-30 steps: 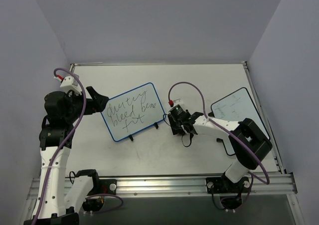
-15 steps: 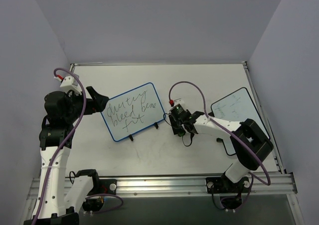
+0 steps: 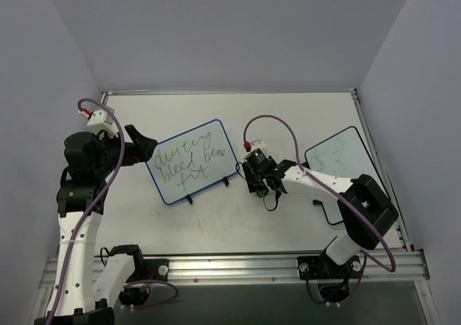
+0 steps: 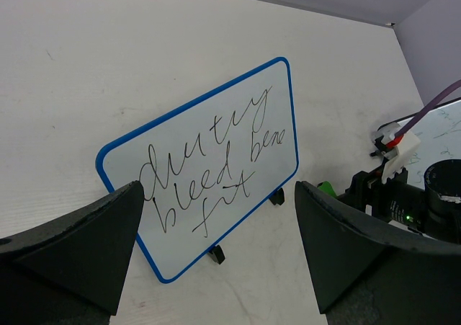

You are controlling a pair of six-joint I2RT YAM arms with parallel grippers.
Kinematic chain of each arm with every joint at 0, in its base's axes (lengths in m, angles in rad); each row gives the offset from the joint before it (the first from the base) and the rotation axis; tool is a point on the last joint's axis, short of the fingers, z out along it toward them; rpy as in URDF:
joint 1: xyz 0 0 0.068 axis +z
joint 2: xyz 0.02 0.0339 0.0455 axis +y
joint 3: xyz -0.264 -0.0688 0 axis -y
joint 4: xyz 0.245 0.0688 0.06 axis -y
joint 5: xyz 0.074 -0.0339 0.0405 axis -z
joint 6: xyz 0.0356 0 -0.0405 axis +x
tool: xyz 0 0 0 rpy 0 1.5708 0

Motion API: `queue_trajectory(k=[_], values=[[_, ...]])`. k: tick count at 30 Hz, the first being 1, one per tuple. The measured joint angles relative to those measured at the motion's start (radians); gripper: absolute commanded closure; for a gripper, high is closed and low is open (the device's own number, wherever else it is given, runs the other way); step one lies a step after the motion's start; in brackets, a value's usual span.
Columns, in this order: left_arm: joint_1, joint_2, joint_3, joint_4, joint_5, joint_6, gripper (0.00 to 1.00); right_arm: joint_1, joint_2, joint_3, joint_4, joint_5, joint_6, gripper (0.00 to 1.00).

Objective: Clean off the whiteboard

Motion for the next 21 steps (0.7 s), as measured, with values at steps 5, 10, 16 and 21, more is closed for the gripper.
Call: queue_trajectory(k=[5, 10, 16, 21], values=[[0.000, 0.000, 0.000, 0.000, 0.000, 0.000, 0.06, -0.009, 0.021, 0.000, 0.018, -0.008, -0.010, 0.52], [0.000, 0.000, 0.000, 0.000, 0.000, 0.000, 0.06, -0.025, 0.060, 0.000, 0.045, -0.020, -0.018, 0.53], [-0.002, 0.000, 0.000, 0.000, 0.000, 0.000, 0.06, -0.034, 0.064, -0.001, 0.056, -0.021, -0.021, 0.53], [-0.002, 0.000, 0.000, 0.000, 0.000, 0.000, 0.06, -0.040, 0.065, -0.001, 0.062, -0.025, -0.023, 0.53]])
